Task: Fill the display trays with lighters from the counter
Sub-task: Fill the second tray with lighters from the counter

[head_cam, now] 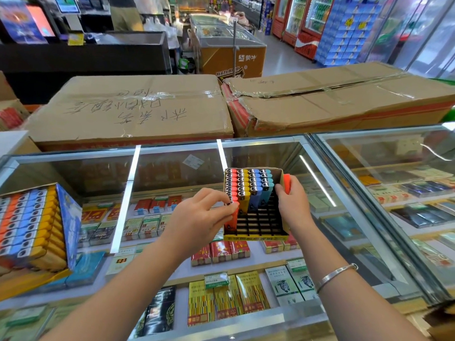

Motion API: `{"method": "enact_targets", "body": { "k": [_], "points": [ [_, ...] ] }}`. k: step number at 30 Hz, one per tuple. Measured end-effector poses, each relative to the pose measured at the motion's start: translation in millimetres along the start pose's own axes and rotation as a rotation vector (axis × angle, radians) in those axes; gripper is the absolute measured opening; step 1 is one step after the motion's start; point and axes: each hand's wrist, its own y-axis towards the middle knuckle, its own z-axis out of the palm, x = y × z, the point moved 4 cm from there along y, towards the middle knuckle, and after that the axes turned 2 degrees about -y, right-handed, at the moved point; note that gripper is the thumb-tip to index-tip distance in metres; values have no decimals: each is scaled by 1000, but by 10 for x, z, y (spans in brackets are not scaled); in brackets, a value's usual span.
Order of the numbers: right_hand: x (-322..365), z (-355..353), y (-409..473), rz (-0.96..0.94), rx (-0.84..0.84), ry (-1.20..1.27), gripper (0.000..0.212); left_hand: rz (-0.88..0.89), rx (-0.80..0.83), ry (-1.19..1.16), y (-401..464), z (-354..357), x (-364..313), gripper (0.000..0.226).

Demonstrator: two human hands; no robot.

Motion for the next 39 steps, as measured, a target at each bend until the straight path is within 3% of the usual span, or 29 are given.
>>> {"method": "enact_targets", "body": {
  "k": [3,6,8,12,16,20,26,30,34,39],
  "points": [
    [26,-55,-55,-68,-61,50,5,-68,2,-57,-8,-8,10,29],
    [78,-151,-132,-120,-146,99,8,-170,3,-140,18,-14,25,33],
    [162,-181,-185,-158,-118,158,15,-257,-30,-227,62,-38,38,34],
    [453,-110,-341,-275,169,156,33,-420,-78,-462,238,-103,54,31],
    [624,23,-490,-332,486,38,24,-316,-6,-557,409,-147,-81,38],
    [658,106,-585,-328,702,-44,24,-198,23,-422,430,-162,-146,16],
    [602,-1,-549,-243,684,-3,28,-161,157,-290,357,-134,-55,27],
    [636,-107,-539,-227,676,178,23,-152,132,-260,323,-152,-8,28],
    [683,-162,-527,-239,591,379,28,-279,136,-410,289,-105,10,35],
    [731,-145,-547,-289,584,439,30,-425,98,-599,269,-72,0,53]
  ]
}}
